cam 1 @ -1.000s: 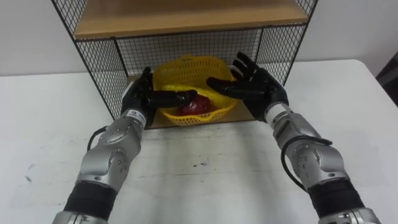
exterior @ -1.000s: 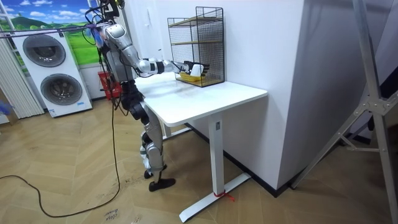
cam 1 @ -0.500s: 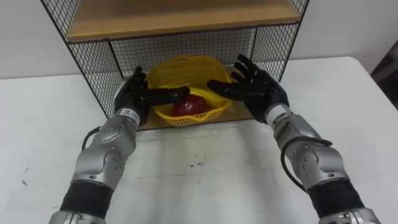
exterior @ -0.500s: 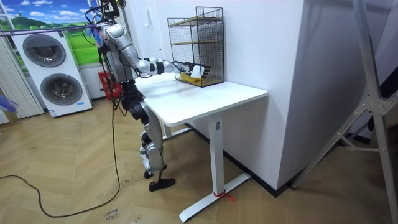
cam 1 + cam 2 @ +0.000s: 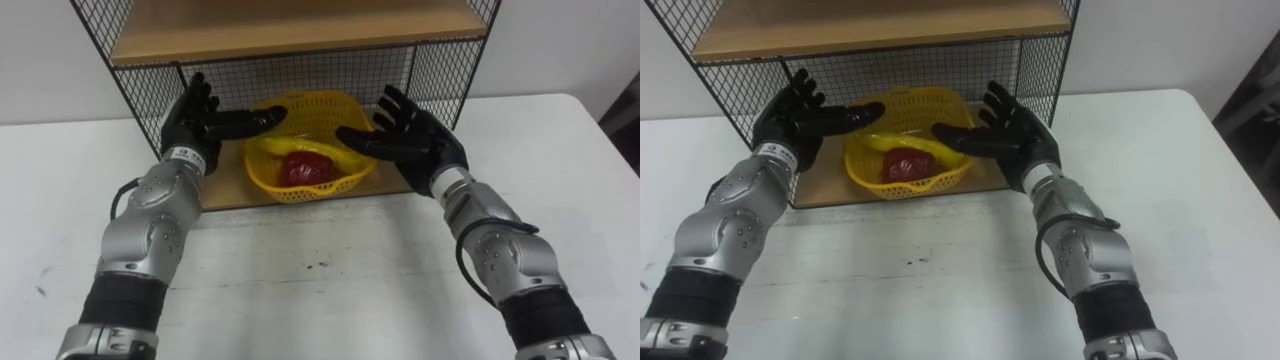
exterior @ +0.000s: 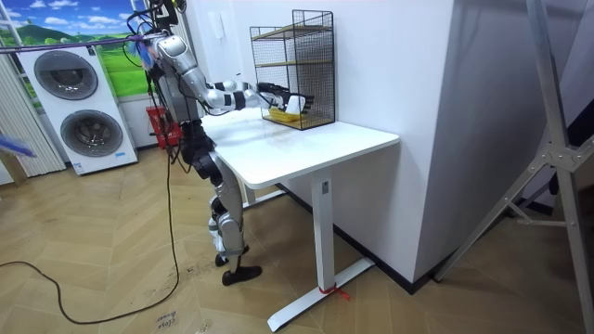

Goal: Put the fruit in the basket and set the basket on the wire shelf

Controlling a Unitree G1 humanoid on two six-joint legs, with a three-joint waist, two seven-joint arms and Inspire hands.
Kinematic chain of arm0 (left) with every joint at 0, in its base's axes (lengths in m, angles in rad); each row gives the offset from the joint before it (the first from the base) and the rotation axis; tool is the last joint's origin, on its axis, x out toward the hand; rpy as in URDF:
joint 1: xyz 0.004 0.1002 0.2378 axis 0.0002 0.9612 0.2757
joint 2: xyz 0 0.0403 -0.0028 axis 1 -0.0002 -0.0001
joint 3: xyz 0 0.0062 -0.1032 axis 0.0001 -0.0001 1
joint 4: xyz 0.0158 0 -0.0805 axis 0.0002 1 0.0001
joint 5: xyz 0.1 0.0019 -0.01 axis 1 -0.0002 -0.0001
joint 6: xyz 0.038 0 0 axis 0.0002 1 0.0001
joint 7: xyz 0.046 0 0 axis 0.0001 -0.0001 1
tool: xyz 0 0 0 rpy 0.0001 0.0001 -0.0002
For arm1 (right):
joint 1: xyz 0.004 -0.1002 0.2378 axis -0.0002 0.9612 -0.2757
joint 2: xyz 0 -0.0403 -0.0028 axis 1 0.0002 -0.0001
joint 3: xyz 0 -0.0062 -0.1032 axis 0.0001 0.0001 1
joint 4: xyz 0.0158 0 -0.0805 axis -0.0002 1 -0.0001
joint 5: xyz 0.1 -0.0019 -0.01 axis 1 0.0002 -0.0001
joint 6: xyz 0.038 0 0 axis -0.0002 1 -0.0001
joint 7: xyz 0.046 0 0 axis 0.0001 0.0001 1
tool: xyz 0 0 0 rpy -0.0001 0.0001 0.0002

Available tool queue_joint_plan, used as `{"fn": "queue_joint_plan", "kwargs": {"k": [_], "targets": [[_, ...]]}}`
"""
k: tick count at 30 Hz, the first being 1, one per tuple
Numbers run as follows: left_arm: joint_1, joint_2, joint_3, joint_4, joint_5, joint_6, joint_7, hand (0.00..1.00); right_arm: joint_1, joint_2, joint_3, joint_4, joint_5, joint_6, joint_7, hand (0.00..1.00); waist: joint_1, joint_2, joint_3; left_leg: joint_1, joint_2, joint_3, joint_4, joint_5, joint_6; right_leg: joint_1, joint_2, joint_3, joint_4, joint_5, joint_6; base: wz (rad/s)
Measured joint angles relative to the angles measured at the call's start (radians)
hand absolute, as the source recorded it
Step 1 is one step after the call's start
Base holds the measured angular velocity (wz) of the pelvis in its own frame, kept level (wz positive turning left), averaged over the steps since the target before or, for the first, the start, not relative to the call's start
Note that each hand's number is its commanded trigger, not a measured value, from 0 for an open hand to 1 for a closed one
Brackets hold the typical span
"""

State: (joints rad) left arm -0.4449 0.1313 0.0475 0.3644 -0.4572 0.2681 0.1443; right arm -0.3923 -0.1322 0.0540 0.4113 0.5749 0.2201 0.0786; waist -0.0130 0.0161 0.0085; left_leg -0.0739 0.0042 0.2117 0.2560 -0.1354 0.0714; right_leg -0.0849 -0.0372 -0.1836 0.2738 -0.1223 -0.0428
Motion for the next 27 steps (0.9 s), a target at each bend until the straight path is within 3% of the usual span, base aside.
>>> {"fn": "queue_joint_plan", "kwargs": {"k": [3, 5, 10, 21, 27], "targets": [[0.001, 0.001, 0.001, -0.018, 0.0, 0.0, -0.002, 0.0, 0.0, -0.004, 0.0, -0.014, -0.001, 0.0, 0.004, 0.0, 0.0, 0.002, -0.0052, 0.0, 0.0, 0.0, 0.0, 0.0, 0.0, 0.0, 0.0, -0.001, -0.001, 0.0, 0.0, 0.01], [0.0, 0.001, 0.004, -0.042, 0.0, 0.0, -0.003, 0.0, 0.0, -0.014, 0.0, -0.032, -0.002, 0.0, 0.014, 0.0, -0.003, 0.004, -0.013, 0.003, 0.0, -0.001, -0.001, 0.001, 0.001, 0.005, -0.001, -0.005, -0.002, 0.0, 0.0, 0.02], [0.001, 0.002, 0.006, -0.055, -0.001, -0.001, -0.004, 0.0, 0.0, -0.024, -0.002, -0.036, -0.004, 0.0, 0.032, 0.0, -0.003, 0.005, -0.0174, 0.021, -0.001, -0.001, -0.012, 0.002, 0.0, 0.015, -0.003, -0.008, -0.002, -0.005, 0.001, 0.01], [0.022, 0.003, 0.01, -0.079, -0.002, -0.023, -0.051, 0.0, 0.005, -0.026, -0.013, -0.09, -0.036, 0.0, 0.03, 0.0, -0.007, 0.004, -0.0166, 0.036, -0.002, -0.008, -0.02, 0.003, -0.001, 0.033, -0.003, -0.015, -0.011, -0.005, 0.002, 0.02], [0.113, 0.004, 0.009, -0.183, 0.017, -0.048, -0.087, 0.0, 0.065, -0.033, -0.02, -0.226, -0.093, -0.015, 0.039, 0.0, -0.008, -0.002, -0.013, 0.037, -0.001, -0.007, -0.023, 0.004, -0.002, 0.034, 0.001, -0.008, -0.016, -0.004, 0.005, -0.01]]}}
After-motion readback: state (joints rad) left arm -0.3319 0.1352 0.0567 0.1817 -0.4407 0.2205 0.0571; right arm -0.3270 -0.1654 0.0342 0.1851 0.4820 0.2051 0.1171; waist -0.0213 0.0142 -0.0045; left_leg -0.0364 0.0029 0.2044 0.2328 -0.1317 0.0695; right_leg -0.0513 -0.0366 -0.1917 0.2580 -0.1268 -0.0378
